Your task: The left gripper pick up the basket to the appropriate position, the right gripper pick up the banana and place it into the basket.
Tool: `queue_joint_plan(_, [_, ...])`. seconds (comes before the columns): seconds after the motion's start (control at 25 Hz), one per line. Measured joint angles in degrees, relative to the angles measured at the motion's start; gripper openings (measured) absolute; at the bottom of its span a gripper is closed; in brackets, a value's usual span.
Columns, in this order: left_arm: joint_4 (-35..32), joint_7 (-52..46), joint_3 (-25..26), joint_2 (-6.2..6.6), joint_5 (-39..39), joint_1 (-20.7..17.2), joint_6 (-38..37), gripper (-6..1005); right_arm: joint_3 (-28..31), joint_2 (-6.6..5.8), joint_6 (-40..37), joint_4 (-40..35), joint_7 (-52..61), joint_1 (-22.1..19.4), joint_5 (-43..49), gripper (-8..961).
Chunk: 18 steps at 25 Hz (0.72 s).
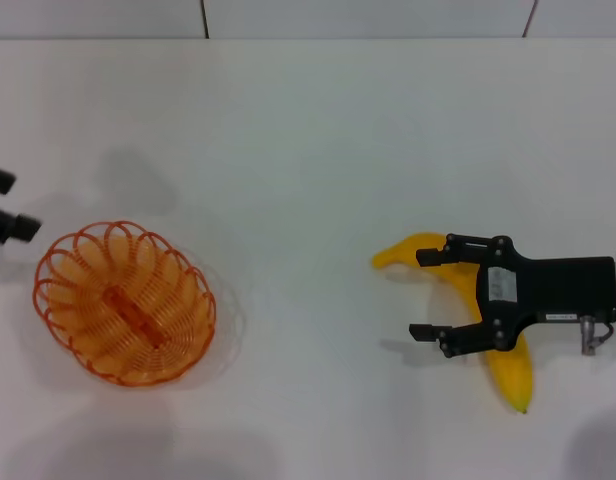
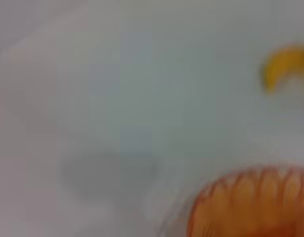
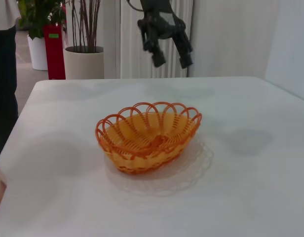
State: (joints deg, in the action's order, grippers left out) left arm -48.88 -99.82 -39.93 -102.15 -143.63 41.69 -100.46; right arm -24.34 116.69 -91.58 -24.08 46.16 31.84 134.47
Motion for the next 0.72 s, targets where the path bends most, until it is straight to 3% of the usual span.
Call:
queue_joint_plan(0.12, [-5.22,-0.85,-5.93,-0.8,-1.41,0.24,0.02,847,0.0,-0.02,0.0,0.01,0.04,0.09,0.0,893])
queue_joint_plan(0.28, [-10.29,-0.12,-8.63,-3.62,-1.93,0.34,0.67,844,0.0,-0.05,0.0,0.07,0.05,0.25,0.0,893])
queue_joint_plan(0.48, [-10.45,3.13,-9.64,-7.32,-6.12,0.43,4.28,841,0.0,0.04,-0.01,0.13,0.07,0.61,0.0,893])
queue_joint_plan(0.52, [-9.89,3.83,-10.06,-8.49,-7.74,0.24,5.9,840,0.0,0.09,-0.01,0.15,0.07,0.66,0.0,893])
queue_joint_plan(0.72, [-7.04,5.91,-10.29,-11.87,-12.44,0.14,13.89,837,0.0,0.1,0.0,0.62,0.07,0.68,0.0,893])
